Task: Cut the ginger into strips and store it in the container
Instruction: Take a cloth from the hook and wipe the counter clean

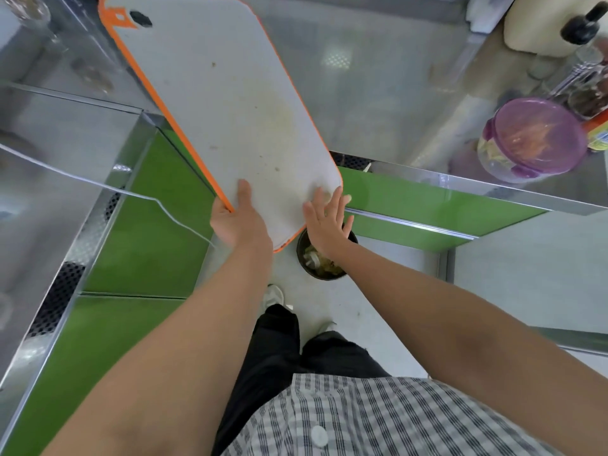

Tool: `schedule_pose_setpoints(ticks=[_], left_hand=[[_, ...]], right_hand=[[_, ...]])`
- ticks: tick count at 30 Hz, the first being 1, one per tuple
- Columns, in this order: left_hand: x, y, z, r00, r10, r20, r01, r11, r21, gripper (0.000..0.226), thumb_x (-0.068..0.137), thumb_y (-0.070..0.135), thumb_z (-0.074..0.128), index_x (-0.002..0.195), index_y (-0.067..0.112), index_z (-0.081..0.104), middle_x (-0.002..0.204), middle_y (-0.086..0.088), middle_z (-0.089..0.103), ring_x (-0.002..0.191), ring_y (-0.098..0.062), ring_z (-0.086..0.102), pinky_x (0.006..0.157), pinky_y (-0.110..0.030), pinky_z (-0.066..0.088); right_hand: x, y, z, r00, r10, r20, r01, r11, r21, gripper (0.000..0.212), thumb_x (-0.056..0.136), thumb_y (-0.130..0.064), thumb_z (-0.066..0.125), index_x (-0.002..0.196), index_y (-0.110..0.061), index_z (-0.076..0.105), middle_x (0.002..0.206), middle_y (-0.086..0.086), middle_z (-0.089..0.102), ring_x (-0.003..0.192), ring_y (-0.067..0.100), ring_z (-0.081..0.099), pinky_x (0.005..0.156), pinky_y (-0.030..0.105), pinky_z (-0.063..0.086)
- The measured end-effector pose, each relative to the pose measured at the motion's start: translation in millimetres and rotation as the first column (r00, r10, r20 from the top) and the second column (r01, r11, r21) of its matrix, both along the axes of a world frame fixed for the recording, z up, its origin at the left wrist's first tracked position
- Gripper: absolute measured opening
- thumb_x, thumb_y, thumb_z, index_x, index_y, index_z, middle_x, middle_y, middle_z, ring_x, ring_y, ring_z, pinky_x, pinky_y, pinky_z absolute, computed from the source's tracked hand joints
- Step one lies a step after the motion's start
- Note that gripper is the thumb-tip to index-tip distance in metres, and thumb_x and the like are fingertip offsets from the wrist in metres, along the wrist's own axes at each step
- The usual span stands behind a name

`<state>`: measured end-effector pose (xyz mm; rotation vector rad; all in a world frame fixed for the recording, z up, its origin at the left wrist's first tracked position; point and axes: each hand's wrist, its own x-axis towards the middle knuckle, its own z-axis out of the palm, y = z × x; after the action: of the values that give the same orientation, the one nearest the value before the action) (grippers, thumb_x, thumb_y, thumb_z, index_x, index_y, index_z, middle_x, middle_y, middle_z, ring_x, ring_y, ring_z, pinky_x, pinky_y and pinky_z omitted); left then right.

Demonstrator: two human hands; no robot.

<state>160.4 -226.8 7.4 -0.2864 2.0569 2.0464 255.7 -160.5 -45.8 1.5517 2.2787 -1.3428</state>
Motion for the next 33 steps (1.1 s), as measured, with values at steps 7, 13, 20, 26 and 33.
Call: schedule_pose_setpoints(ticks=[7,13,20,26,33], left_hand=[[7.5,-5.7,-2.7,0.997,0.042,0.068,-0.039,0.998,-0.043,0.012,0.084,0.031,0.071,0.083,0.020,0.068,0.073,0.012,0.068,0.062,-0.006,0.062,0.062,-0.022,0.052],[11.0,-10.5,0.0,0.993,0.060,0.102,-0.056,0.998,-0.041,0.017,0.086,0.031,0.070,0.091,0.015,0.068,0.074,0.011,0.068,0.058,-0.003,0.061,0.058,-0.019,0.050],[15.4,-22.4,4.2,0.991,0.065,0.113,-0.062,0.998,-0.032,0.016,0.084,0.033,0.071,0.091,0.019,0.070,0.077,0.011,0.071,0.064,-0.007,0.066,0.061,-0.023,0.054],[19.0,-29.1,9.6,0.991,0.075,0.113,-0.071,0.997,-0.035,0.011,0.085,0.033,0.071,0.089,0.023,0.069,0.076,0.013,0.069,0.065,-0.004,0.065,0.057,-0.017,0.050],[20.1,-41.8,11.7,0.994,0.058,0.090,-0.053,0.997,-0.060,0.010,0.085,0.033,0.070,0.078,0.030,0.065,0.071,0.017,0.067,0.062,0.000,0.064,0.059,-0.017,0.049]], right_hand=[[5.8,2.5,-3.9,0.999,0.030,0.031,-0.030,1.000,-0.002,0.057,0.100,-0.052,0.017,0.152,-0.034,0.000,0.156,-0.003,-0.026,0.144,0.014,-0.021,0.116,0.043,-0.012],[15.9,6.0,-1.7,0.995,0.008,0.098,-0.006,1.000,-0.026,0.057,0.101,-0.051,0.015,0.153,-0.030,0.003,0.157,0.006,-0.021,0.146,0.024,-0.012,0.117,0.045,-0.001],[19.2,9.8,1.1,0.989,-0.128,0.075,0.137,0.983,-0.124,0.055,0.101,-0.050,0.014,0.152,-0.033,0.005,0.158,0.004,-0.018,0.146,0.025,-0.010,0.115,0.047,0.003],[19.2,0.7,3.9,0.994,-0.110,-0.028,0.105,0.983,-0.152,0.053,0.102,-0.040,0.019,0.152,-0.026,0.007,0.160,0.004,-0.012,0.145,0.031,-0.010,0.115,0.049,0.005],[20.8,1.4,3.6,0.978,-0.197,0.066,0.205,0.970,-0.134,0.066,0.099,-0.045,0.028,0.151,-0.007,0.009,0.158,0.015,0.000,0.145,0.034,0.002,0.115,0.047,0.008]])
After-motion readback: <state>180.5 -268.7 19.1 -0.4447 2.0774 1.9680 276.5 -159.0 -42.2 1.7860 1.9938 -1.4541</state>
